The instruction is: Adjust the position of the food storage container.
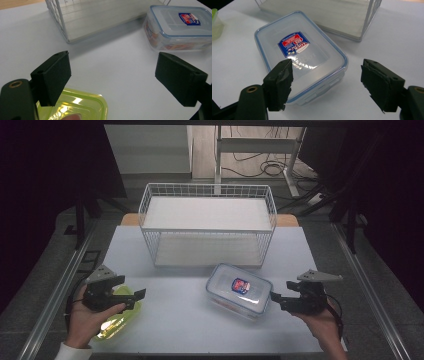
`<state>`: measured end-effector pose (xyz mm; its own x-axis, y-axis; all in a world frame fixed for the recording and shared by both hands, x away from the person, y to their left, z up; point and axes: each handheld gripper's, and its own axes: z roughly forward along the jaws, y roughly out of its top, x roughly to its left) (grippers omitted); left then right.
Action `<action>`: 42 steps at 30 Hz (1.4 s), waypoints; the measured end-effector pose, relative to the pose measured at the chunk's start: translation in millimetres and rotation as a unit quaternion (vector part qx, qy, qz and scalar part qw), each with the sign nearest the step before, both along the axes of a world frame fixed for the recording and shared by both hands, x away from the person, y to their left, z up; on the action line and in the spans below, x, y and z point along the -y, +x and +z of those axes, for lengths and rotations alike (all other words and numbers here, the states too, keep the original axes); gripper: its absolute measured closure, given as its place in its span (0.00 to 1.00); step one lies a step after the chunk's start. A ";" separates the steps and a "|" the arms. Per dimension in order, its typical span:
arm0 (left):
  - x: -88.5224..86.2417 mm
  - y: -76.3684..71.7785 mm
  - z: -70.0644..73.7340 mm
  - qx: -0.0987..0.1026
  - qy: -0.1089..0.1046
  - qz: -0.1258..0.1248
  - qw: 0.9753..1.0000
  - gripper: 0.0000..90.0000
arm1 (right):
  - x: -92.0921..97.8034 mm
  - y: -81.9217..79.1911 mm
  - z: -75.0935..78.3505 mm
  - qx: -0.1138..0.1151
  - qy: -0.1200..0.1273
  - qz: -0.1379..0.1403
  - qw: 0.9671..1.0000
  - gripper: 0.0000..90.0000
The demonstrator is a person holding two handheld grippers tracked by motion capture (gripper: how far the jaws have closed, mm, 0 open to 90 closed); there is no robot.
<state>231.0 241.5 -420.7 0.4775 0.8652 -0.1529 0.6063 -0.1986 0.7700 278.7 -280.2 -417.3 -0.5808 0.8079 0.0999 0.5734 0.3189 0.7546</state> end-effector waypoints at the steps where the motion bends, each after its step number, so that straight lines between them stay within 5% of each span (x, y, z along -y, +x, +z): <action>1: 0.0 0.0 0.0 0.000 0.000 0.000 1.000 0.14 | 0.0 0.0 0.0 0.000 0.000 0.000 1.000 0.30; 12: -0.4 0.3 2.4 -0.001 -0.006 -0.007 1.000 0.14 | -22.1 19.8 12.1 -0.010 -0.017 0.004 1.000 0.42; 25: -0.2 0.2 -0.2 -0.007 -0.006 -0.008 1.000 0.14 | -67.7 83.6 13.5 -0.044 -0.052 0.031 0.997 0.68; 33: 2.9 2.1 -2.5 -0.010 -0.008 -0.013 1.000 0.14 | -99.5 109.1 3.2 -0.042 -0.099 0.071 0.992 0.97; 42: 2.3 2.0 -3.8 -0.012 -0.007 -0.013 1.000 0.14 | -134.2 129.5 -20.4 -0.044 -0.164 0.098 0.981 0.99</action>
